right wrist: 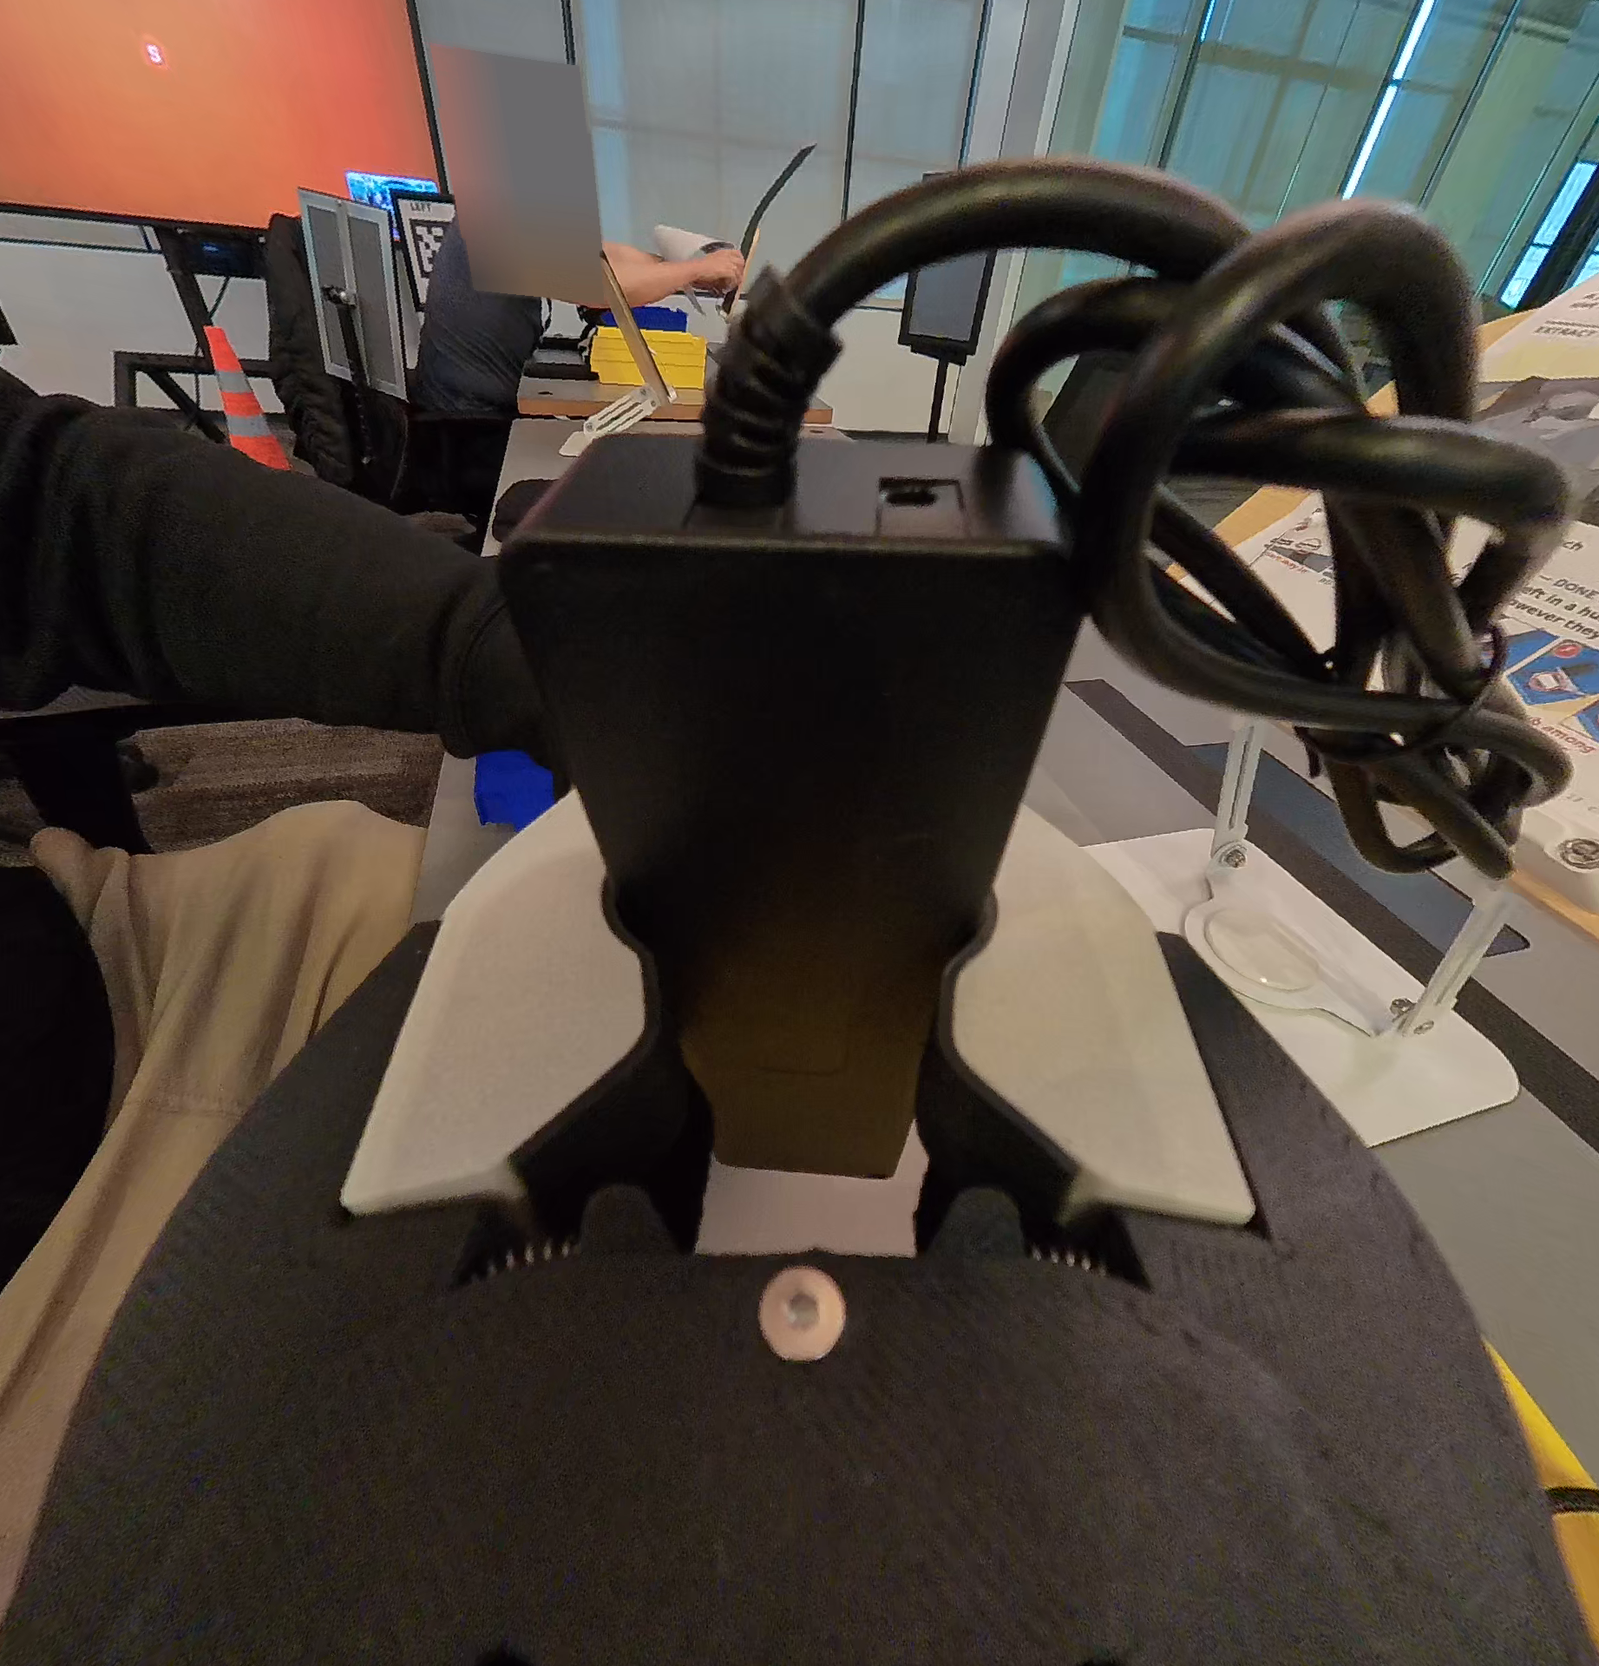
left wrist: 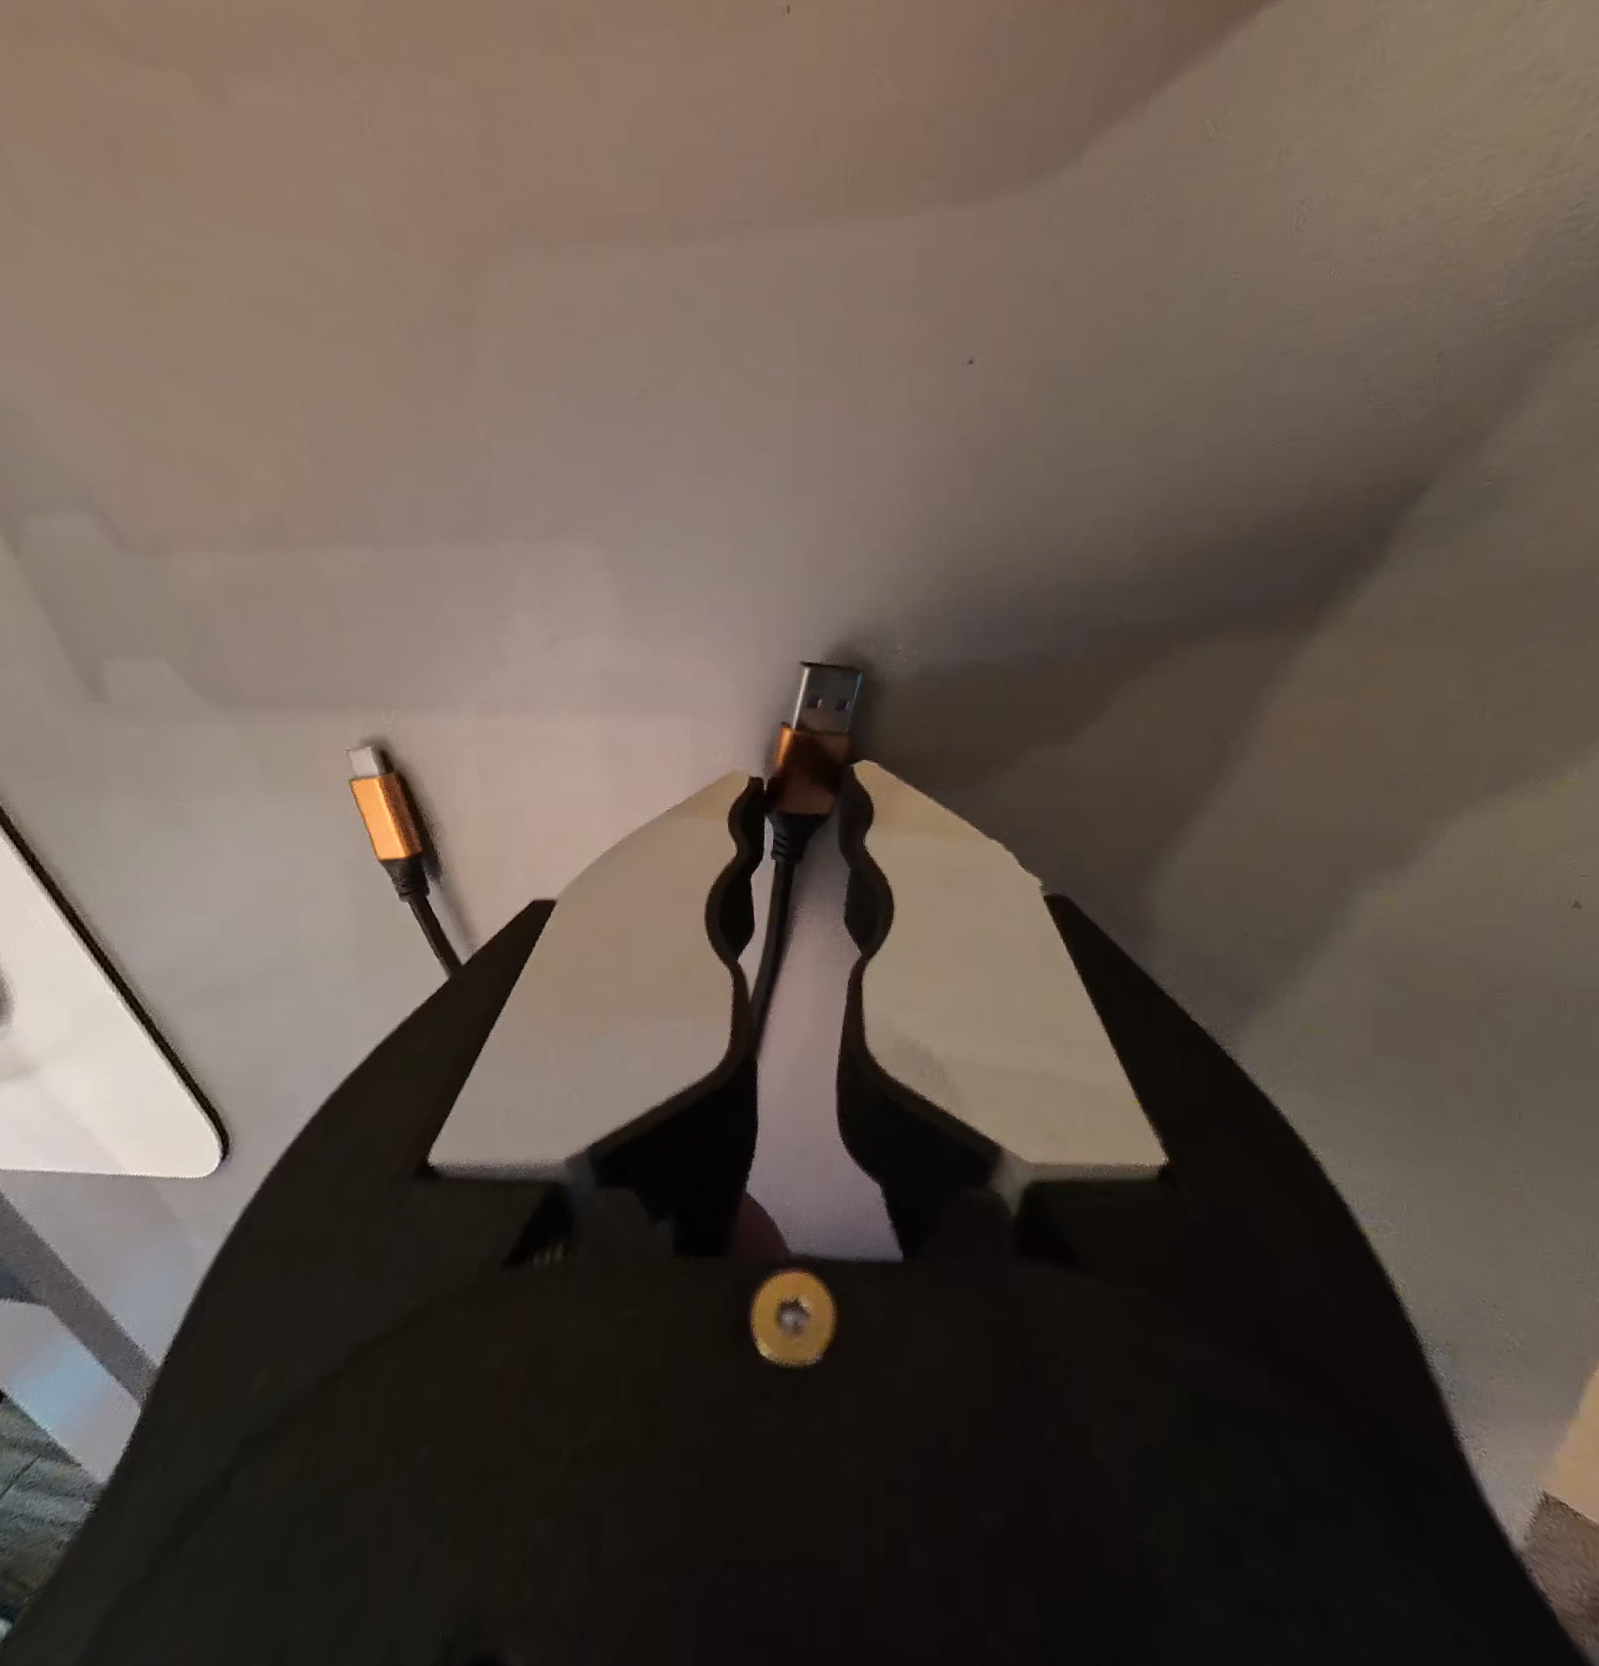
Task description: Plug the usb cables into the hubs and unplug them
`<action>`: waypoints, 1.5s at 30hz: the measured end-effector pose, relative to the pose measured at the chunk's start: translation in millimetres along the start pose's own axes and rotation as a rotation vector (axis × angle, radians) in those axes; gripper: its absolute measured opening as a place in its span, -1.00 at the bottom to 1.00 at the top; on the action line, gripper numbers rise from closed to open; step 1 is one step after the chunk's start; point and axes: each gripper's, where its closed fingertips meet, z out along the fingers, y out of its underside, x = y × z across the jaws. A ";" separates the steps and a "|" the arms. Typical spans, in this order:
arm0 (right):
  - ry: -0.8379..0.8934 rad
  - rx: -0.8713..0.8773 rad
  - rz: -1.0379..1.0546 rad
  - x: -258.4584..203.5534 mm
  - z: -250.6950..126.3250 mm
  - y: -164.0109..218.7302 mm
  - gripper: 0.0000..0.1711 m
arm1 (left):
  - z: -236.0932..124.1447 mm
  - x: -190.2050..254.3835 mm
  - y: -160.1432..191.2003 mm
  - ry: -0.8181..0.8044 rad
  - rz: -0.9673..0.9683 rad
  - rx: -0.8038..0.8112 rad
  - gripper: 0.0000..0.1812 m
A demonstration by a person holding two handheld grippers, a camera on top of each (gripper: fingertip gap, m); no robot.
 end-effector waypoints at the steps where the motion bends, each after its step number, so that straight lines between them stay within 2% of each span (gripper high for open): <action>1: 0.000 0.001 0.001 0.3 -0.3 0.1 -0.25 | -0.1 -0.1 -0.1 -0.002 -0.009 0.002 -0.83; 4: 0.001 0.002 0.005 1.2 -0.6 1.0 -0.25 | -3.4 -10.1 -0.9 -0.071 -0.024 0.010 -0.83; 6: 0.004 0.002 0.005 1.7 -1.3 1.0 -0.25 | -9.3 -14.5 -4.8 -0.084 -0.054 0.060 -0.84; 10: 0.014 0.013 0.005 4.1 -4.0 -1.0 -0.25 | -30.6 -35.7 -7.7 -0.211 -0.125 0.168 -0.84; 13: 0.017 0.018 0.009 5.6 -5.2 -1.2 -0.25 | -53.6 -64.2 -0.8 -0.426 -0.207 0.204 -0.84; 15: 0.015 0.021 0.015 5.8 -4.7 -0.8 -0.25 | -74.7 -85.8 4.6 -0.654 -0.224 0.202 -0.84; 19: 0.013 0.013 0.009 4.0 -2.6 -0.2 -0.25 | -118.3 -99.9 2.3 -1.067 -0.124 0.134 -0.84; 23: 0.018 0.018 0.005 3.6 -3.3 -2.3 -0.25 | -150.8 -94.1 -13.2 -1.147 -0.199 0.345 -0.84; 26: 0.023 0.028 0.004 4.5 -5.4 -4.5 -0.25 | -187.0 -89.7 -23.6 -1.096 -0.289 0.598 -0.84; 28: 0.027 0.037 0.004 5.5 -7.2 -6.5 -0.25 | -214.8 -87.7 -27.6 -1.002 -0.385 0.787 -0.84; 31: 0.027 0.051 0.005 5.7 -9.9 -10.1 -0.25 | -253.8 -75.5 -39.9 -0.725 -0.478 1.130 -0.84; 33: 0.028 0.057 0.004 5.7 -11.3 -12.1 -0.25 | -276.0 -64.5 -46.3 -0.463 -0.544 1.378 -0.84; 35: 0.027 0.063 0.004 5.1 -12.4 -14.3 -0.25 | -275.5 -68.3 -39.8 -0.339 -0.654 1.483 -0.84; 38: 0.023 0.068 0.003 3.9 -12.6 -16.1 -0.25 | -228.8 -59.5 -51.8 -0.042 -0.740 1.449 -0.85; 42: 0.015 0.061 0.004 2.2 -10.3 -14.7 -0.25 | -160.4 -49.7 -69.3 0.105 -0.816 1.333 -0.84; 45: 0.012 0.059 0.005 1.7 -9.7 -14.0 -0.25 | -124.2 -53.3 -69.7 0.126 -0.874 1.259 -0.84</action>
